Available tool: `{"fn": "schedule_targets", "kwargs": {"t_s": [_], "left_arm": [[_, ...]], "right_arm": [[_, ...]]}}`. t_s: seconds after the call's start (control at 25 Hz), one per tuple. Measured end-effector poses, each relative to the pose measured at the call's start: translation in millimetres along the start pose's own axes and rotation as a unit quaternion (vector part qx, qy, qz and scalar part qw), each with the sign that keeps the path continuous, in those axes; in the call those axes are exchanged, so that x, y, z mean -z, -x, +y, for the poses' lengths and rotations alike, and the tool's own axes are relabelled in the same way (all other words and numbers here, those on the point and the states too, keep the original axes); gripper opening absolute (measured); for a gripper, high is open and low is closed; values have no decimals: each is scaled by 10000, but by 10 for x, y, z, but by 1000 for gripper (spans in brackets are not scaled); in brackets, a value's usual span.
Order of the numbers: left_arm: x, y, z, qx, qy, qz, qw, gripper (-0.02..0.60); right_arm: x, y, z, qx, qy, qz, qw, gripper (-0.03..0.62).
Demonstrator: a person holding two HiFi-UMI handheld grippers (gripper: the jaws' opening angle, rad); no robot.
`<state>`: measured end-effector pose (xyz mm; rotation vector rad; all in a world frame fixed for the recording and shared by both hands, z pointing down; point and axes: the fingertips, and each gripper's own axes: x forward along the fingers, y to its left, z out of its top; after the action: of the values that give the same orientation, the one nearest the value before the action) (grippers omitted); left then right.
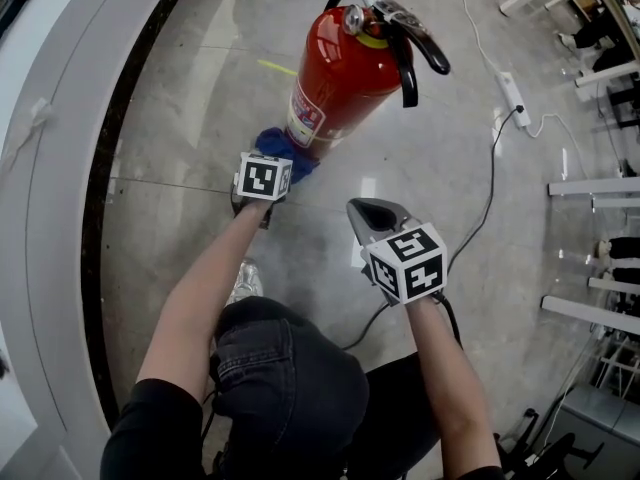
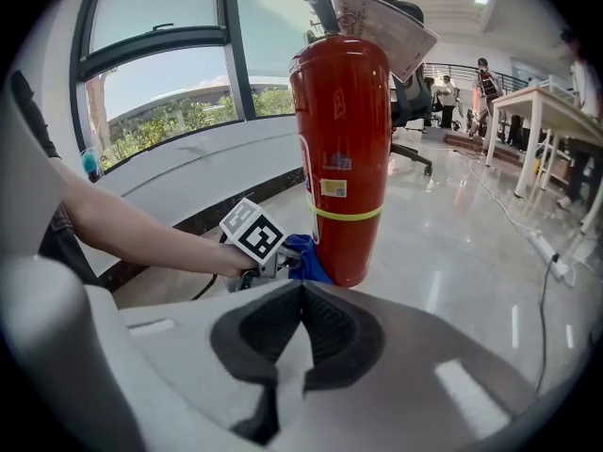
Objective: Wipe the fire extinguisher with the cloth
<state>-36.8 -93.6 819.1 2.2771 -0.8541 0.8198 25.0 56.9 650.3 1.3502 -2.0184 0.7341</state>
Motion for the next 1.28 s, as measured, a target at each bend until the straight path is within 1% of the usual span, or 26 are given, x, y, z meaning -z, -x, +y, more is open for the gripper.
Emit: {"fn": "schedule_targets", "kwargs": {"t_s": [0.08, 0.16, 0.24, 0.36, 0.52, 0.68, 0.88, 1.0, 1.12, 1.28], "left_arm": [[17, 55, -85, 179, 65, 22, 9998, 48], [-71, 193, -196, 312, 19, -117, 9994, 48], [-226, 374, -336, 439, -159, -326, 9984, 48], [-475, 681, -532, 635, -478, -677, 9945, 48], [-824, 1066, -681, 699, -652, -1139, 9889, 48], [-1203, 1457, -872, 785, -978, -1606, 9790, 48], [-1670, 1963, -1143, 875, -1399, -2031, 9651, 48], [-1910, 2207, -1246, 868, -1537, -2224, 9588, 48], [-2070, 2363, -1269, 827, -1636, -2295, 9559, 48], [-2329, 2566, -1298, 862, -1638, -2555, 9489, 48]], "right_arm": [[20, 2, 22, -30, 7, 9, 10000, 2], [-7, 5, 50, -68, 39, -26, 10000, 2], [-65, 11, 75, -90, 68, -95, 9999, 2], [-189, 14, 134, -115, 64, -259, 9996, 2], [-385, 102, 188, -102, 160, -571, 9982, 2], [-582, 198, 208, -92, 202, -889, 9958, 5], [-872, 320, 321, -158, 303, -1178, 9924, 17], [-998, 415, 353, -153, 283, -1339, 9905, 17], [-1080, 492, 357, -137, 239, -1476, 9887, 17], [-1169, 585, 332, -73, 231, -1639, 9862, 17]]}}
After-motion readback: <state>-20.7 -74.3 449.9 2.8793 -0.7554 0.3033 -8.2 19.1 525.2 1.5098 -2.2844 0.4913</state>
